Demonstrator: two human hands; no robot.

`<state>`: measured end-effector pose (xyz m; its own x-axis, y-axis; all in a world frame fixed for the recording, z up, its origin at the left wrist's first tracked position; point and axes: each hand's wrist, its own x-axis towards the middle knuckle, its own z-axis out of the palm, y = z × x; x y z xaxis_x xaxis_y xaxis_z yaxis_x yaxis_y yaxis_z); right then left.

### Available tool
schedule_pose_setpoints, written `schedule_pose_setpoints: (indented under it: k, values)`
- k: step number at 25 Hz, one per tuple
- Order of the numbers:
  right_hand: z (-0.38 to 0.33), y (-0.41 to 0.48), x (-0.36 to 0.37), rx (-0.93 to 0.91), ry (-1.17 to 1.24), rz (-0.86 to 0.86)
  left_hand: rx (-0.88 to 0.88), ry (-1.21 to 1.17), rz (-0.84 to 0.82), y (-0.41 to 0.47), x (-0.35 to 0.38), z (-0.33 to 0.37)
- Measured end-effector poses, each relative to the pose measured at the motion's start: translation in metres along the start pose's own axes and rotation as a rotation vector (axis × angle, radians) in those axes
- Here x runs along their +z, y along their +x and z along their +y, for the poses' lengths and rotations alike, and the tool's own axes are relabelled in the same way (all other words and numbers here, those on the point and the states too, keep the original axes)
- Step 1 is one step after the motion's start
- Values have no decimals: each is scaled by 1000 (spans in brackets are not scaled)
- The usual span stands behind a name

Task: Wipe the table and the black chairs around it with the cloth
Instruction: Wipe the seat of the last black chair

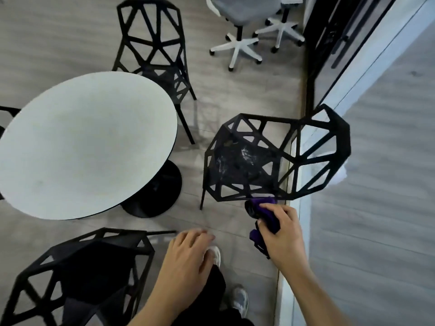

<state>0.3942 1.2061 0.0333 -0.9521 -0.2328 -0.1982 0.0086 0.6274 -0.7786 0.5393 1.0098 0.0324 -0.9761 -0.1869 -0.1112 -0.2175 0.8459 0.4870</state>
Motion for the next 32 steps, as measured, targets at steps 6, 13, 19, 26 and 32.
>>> schedule_pose_setpoints:
  k: [6, 13, 19, 26, 32]
  values:
    - [47, 98, 57, 76, -60, -88, -26, -50, -80, 113, 61, -51]
    - [106, 240, 133, 71, -85, -188, -156, -15, -100, 282, 165, -132]
    - [153, 440, 210, -135, -115, -79, -329, -87, -35, 383, 259, -218]
    - [197, 615, 284, -537, -387, -169, -266, -174, -104, 400, 314, -278]
    - [231, 622, 304, -697, -416, -130, -285, -315, -161, 393, 312, -283]
